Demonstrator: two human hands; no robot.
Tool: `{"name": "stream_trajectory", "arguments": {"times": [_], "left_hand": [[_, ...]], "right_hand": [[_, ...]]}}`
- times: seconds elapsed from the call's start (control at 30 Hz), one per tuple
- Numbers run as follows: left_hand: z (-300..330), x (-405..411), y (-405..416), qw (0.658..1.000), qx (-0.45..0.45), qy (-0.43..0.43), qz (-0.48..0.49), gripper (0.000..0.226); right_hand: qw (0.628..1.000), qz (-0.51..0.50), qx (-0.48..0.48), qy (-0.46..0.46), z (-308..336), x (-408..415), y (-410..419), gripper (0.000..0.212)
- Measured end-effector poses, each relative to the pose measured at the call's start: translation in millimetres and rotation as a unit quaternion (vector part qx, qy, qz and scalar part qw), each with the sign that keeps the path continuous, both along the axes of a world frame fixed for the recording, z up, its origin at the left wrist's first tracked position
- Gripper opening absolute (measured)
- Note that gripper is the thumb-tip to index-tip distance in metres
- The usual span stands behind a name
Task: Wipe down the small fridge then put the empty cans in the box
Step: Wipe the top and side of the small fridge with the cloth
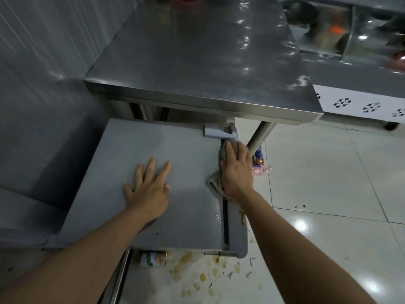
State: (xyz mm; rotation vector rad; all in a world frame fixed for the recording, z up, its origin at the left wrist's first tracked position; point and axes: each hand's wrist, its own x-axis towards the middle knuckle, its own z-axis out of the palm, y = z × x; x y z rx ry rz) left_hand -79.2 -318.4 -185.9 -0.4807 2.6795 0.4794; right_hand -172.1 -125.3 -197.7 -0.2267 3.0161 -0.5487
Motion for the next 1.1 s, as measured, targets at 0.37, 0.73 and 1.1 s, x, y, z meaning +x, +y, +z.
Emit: {"name": "stream_trajectory", "arguments": {"times": [0.37,0.73,1.1], "left_hand": [[1,-1,-4,1.0,0.02,-0.008,-0.008,0.055],[5,17,-18,0.998,0.012,0.05,-0.02,0.064],[-2,35,-37,0.999,0.041,0.0,-0.005,0.067]], "right_hand": [[0.977,0.211,0.006,0.033,-3,40,-14,0.058],[0.98,0.196,-0.008,0.024,2,52,-54,0.057],[0.987,0.158,0.016,0.033,-6,-26,-105,0.048]]}}
